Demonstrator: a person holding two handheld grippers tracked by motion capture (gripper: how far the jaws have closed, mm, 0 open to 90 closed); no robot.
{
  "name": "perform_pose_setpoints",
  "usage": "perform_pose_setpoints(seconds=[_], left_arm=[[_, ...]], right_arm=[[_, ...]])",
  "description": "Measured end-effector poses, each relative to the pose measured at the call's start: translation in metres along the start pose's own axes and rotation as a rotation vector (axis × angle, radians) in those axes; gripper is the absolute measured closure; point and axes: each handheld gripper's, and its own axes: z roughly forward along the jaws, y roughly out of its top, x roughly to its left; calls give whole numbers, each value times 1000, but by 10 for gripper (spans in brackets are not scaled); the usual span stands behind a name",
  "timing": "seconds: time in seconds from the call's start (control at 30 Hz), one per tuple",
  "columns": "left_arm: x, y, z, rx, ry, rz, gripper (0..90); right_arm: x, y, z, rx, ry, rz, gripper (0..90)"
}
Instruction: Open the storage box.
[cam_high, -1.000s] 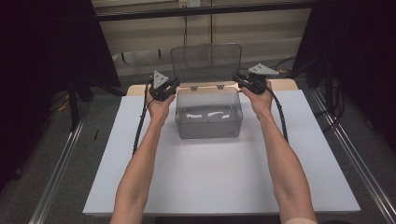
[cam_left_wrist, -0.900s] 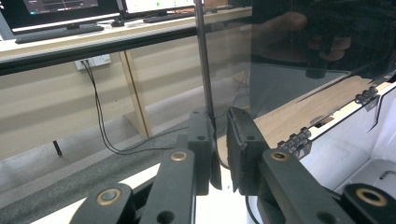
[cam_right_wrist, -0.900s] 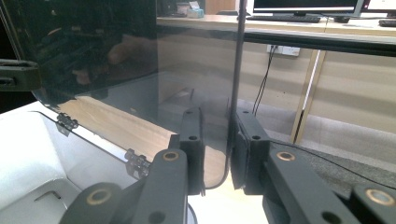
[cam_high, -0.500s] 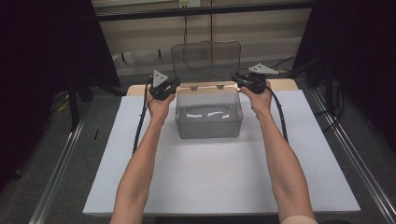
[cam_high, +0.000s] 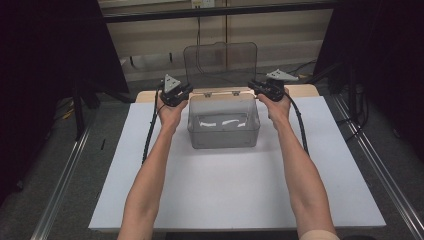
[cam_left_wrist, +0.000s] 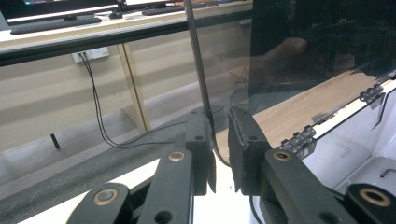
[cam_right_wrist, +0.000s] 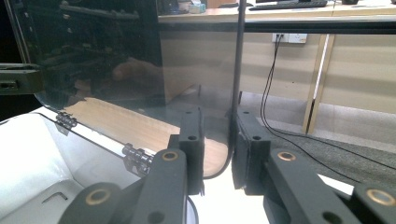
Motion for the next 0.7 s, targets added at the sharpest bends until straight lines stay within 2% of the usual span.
perform_pose_setpoints(seconds=[0.1,0.2,0.33,0.57,0.7], left_arm=[[0,0,1,4,-4,-21,779],[1,1,1,14,-12,-5,773],[1,0,3,17,-22,-24,724],[2,-2,5,18,-35,-45,697],[2,-2,6,25,-36,-43,672]], right_arm=[[0,0,0,-1,2,12,757],[-2,-1,0,-5,9,16,757],[-2,0,2,-1,9,21,741],[-2,1,4,2,15,29,719],[-2,2,5,11,15,25,691]])
